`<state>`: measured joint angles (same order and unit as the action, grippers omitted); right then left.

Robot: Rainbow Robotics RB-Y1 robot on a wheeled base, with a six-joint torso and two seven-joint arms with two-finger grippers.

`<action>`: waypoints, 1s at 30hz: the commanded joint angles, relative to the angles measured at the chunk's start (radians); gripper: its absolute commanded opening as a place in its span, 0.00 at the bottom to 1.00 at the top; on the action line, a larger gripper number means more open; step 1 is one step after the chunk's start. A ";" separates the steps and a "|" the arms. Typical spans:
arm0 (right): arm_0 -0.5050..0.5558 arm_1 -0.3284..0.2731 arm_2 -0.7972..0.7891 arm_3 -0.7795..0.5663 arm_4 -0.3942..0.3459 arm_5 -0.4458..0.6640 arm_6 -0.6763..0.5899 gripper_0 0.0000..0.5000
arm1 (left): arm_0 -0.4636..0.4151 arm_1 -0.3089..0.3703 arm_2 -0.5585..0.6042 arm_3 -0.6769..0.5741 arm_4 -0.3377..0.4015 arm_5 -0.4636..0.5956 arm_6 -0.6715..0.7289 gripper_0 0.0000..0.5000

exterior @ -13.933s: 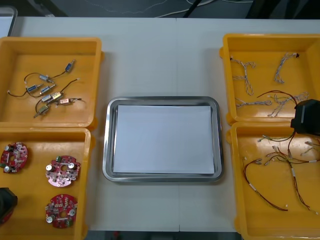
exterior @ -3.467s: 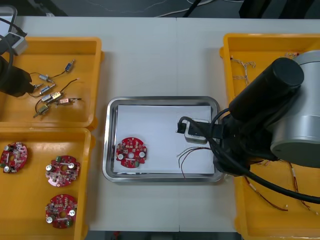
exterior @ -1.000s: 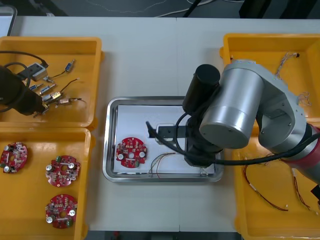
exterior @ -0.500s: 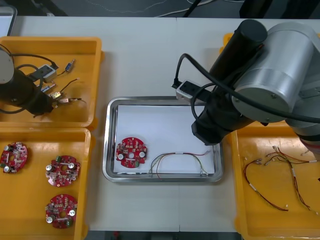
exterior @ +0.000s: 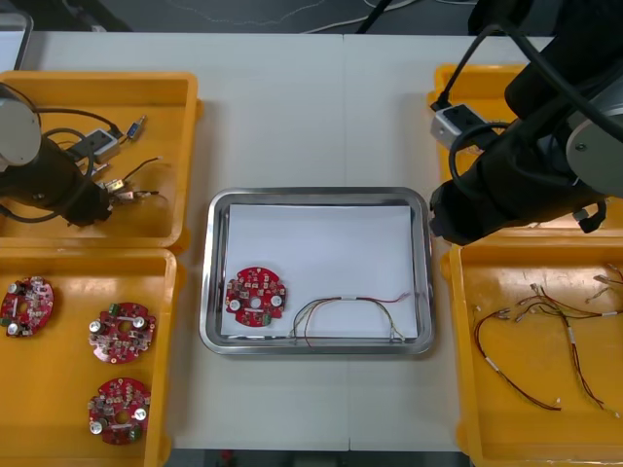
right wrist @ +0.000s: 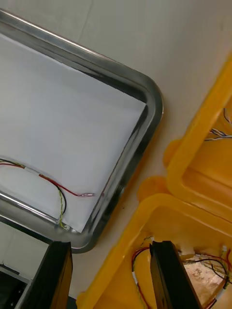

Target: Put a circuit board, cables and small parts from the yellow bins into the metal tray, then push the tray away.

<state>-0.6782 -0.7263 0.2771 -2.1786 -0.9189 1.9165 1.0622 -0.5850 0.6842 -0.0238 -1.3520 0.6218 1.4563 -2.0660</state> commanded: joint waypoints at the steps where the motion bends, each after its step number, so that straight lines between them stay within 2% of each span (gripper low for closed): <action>1: 0.051 -0.055 -0.096 -0.047 -0.028 0.003 -0.074 0.94 | -0.032 0.000 -0.005 -0.007 0.010 0.027 0.032 1.00; 12: 0.178 -0.102 -0.277 -0.087 -0.049 0.003 -0.091 0.94 | -0.021 0.031 0.012 -0.018 0.047 0.053 0.023 1.00; 22: 0.253 -0.117 -0.394 -0.125 -0.060 0.003 -0.087 0.94 | -0.003 0.031 0.015 -0.016 0.026 0.026 0.021 0.99; 23: 0.255 -0.119 -0.397 -0.124 -0.057 0.003 -0.090 0.94 | 0.002 0.031 0.015 -0.018 0.024 0.024 0.021 0.89; 24: 0.256 -0.119 -0.400 -0.124 -0.055 0.003 -0.090 0.94 | 0.002 0.031 0.015 -0.018 0.024 0.024 0.021 0.84; 25: 0.258 -0.120 -0.403 -0.124 -0.049 0.003 -0.091 0.94 | 0.004 0.031 0.015 -0.018 0.022 0.022 0.020 0.70; 26: 0.261 -0.122 -0.407 -0.124 -0.040 0.003 -0.091 0.94 | 0.004 0.031 0.015 -0.018 0.021 0.022 0.021 0.61; 28: 0.266 -0.122 -0.415 -0.124 -0.025 0.003 -0.091 0.94 | 0.005 0.031 0.015 -0.018 0.019 0.022 0.020 0.56; 30: 0.276 -0.125 -0.427 -0.119 -0.012 0.003 -0.091 0.94 | 0.011 0.031 0.015 -0.018 0.016 0.018 0.017 0.43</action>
<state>-0.4247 -0.8092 -0.1053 -2.2749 -0.9525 1.9167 1.0162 -0.5831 0.6846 -0.0252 -1.3515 0.6512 1.4884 -2.0660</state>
